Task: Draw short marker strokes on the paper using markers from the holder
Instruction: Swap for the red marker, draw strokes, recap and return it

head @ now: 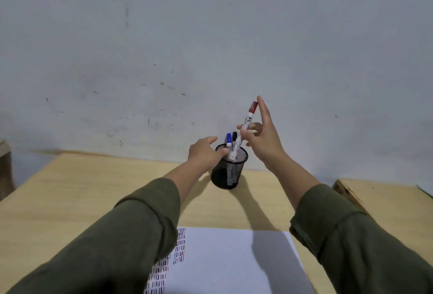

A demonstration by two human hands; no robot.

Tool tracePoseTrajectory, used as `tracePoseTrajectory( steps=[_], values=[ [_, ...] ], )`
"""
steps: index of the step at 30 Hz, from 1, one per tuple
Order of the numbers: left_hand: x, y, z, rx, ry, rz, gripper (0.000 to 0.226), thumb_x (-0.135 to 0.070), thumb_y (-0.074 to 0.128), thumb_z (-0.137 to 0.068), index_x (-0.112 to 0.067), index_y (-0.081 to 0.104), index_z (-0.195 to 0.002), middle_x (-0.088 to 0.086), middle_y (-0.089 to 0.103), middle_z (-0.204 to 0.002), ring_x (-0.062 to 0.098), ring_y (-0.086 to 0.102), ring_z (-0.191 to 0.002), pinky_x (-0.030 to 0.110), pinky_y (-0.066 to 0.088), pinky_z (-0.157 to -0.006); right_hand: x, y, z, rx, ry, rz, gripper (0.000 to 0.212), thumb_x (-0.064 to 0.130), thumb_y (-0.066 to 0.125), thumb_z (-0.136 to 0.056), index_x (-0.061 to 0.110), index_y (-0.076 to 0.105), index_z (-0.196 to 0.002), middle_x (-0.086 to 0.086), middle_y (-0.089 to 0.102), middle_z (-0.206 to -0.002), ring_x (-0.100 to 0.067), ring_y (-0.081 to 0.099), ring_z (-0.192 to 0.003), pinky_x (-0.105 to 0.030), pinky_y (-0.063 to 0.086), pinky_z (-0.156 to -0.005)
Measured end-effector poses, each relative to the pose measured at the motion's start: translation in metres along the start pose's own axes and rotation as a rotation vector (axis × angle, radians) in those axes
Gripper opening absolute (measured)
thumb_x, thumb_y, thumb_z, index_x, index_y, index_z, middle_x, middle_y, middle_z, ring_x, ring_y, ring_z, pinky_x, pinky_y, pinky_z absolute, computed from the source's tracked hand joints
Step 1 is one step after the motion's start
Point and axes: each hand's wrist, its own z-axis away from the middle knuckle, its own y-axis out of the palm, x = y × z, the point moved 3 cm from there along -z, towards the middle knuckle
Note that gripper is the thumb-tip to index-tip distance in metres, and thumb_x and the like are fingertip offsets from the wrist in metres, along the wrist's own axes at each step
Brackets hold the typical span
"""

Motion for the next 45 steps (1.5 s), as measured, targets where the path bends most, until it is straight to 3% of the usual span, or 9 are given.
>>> tracePoseTrajectory(
  steps=[3,5,7,13,17,23,29,35,45],
  values=[
    [0.01,0.006,-0.007,0.035,0.004,-0.023,0.063,-0.04,0.062,-0.086,-0.02,0.043,-0.142,0.002,0.044,-0.149,0.023,0.04,-0.137,0.034,0.031,-0.113,-0.015,0.009,-0.017,0.019,-0.047,0.103,0.085,0.001,0.057,-0.086,0.053,0.017,-0.14,0.0,0.056,-0.126,-0.016,0.063,-0.097,-0.023,0.053,-0.068],
    [0.017,0.008,-0.011,0.054,0.011,-0.006,0.061,-0.039,0.063,-0.086,-0.022,0.044,-0.141,0.001,0.045,-0.148,0.022,0.041,-0.137,0.034,0.031,-0.113,-0.022,0.015,-0.023,0.032,-0.062,0.159,0.083,0.0,0.059,-0.084,0.049,0.023,-0.14,0.017,0.051,-0.119,-0.016,0.061,-0.095,-0.027,0.055,-0.071],
    [0.022,0.01,-0.013,0.058,0.019,0.01,0.059,-0.038,0.064,-0.085,-0.022,0.047,-0.14,0.0,0.047,-0.147,0.02,0.043,-0.135,0.032,0.032,-0.112,-0.029,0.019,-0.025,0.049,-0.075,0.183,0.08,-0.001,0.062,-0.081,0.044,0.028,-0.139,0.021,0.048,-0.112,-0.017,0.06,-0.092,-0.026,0.054,-0.07],
    [0.028,0.015,-0.016,0.049,0.012,0.125,0.056,-0.032,0.067,-0.084,-0.021,0.051,-0.136,-0.002,0.057,-0.137,0.016,0.05,-0.128,0.023,0.036,-0.099,-0.051,0.032,-0.023,0.175,-0.037,0.341,0.075,0.005,0.069,-0.077,0.041,0.037,-0.134,-0.011,0.064,-0.09,-0.025,0.065,-0.086,-0.028,0.05,-0.076],
    [0.03,0.018,-0.017,0.043,0.005,0.178,0.054,-0.03,0.068,-0.084,-0.022,0.053,-0.135,-0.001,0.059,-0.135,0.015,0.051,-0.127,0.018,0.034,-0.094,-0.059,0.038,-0.023,0.217,-0.043,0.415,0.074,0.005,0.07,-0.075,0.037,0.039,-0.134,-0.013,0.069,-0.088,-0.022,0.066,-0.087,-0.025,0.05,-0.078],
    [0.033,0.018,-0.015,0.034,-0.014,0.226,0.057,-0.027,0.068,-0.084,-0.02,0.05,-0.138,0.0,0.058,-0.135,0.013,0.051,-0.127,0.015,0.032,-0.093,-0.059,0.04,-0.024,0.209,-0.068,0.435,0.062,0.004,0.072,-0.074,0.028,0.053,-0.128,-0.002,0.065,-0.076,-0.014,0.061,-0.073,-0.002,0.041,-0.064],
    [0.029,0.019,-0.013,0.021,-0.012,0.242,0.054,-0.023,0.068,-0.085,-0.018,0.05,-0.137,0.001,0.059,-0.135,0.013,0.053,-0.124,0.013,0.033,-0.088,-0.059,0.037,-0.025,0.191,-0.057,0.521,0.065,0.008,0.071,-0.078,0.025,0.047,-0.136,-0.004,0.066,-0.081,-0.013,0.057,-0.077,-0.017,0.04,-0.075],
    [0.027,0.019,-0.009,0.012,-0.014,0.261,0.053,-0.02,0.066,-0.087,-0.017,0.05,-0.137,0.002,0.058,-0.136,0.01,0.055,-0.116,0.007,0.033,-0.08,-0.059,0.037,-0.027,0.195,-0.023,0.524,0.066,0.007,0.067,-0.079,0.024,0.045,-0.139,-0.001,0.063,-0.08,-0.014,0.055,-0.081,-0.017,0.038,-0.079],
    [0.026,0.021,-0.009,-0.011,-0.014,0.227,0.053,-0.021,0.064,-0.088,-0.017,0.048,-0.139,0.003,0.056,-0.138,0.016,0.051,-0.127,0.015,0.033,-0.088,-0.062,0.037,-0.024,0.166,-0.015,0.452,0.065,0.004,0.059,-0.082,0.027,0.042,-0.14,-0.013,0.072,-0.091,-0.016,0.059,-0.084,-0.014,0.039,-0.077]
  ],
)
